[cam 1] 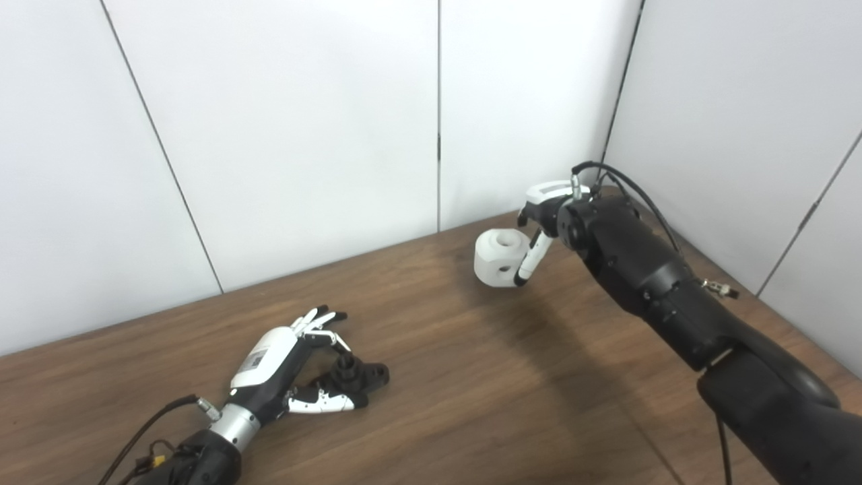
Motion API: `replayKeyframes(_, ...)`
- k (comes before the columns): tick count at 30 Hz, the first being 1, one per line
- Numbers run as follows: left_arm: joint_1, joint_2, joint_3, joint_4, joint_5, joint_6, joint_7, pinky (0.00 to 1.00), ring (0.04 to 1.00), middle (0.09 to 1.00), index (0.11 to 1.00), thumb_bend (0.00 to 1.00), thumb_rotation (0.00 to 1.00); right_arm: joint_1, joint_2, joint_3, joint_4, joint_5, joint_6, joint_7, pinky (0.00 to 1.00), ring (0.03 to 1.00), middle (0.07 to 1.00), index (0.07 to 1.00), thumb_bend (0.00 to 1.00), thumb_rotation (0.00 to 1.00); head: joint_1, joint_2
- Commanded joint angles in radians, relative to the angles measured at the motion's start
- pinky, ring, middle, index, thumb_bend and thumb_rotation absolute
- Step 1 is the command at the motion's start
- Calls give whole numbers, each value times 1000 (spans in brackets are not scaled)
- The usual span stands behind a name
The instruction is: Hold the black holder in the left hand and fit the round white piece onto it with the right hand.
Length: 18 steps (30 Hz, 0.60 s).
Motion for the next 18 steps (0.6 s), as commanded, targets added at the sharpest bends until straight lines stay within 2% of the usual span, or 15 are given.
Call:
replayKeyframes(1, 158, 19, -72, 49, 93, 13, -141, 1000, 1000, 919, 482, 524, 60, -66, -21, -8, -10, 5, 29, -33, 998, 1000, 1000, 848, 1000, 475, 1, 2)
replayKeyframes(18, 162, 17, -65, 51, 94, 13, -149, 1000, 1000, 921, 482, 524, 60, -63, -6, 18, 4, 14, 34, -53, 1000, 1000, 1000, 854, 1000, 485, 6, 7)
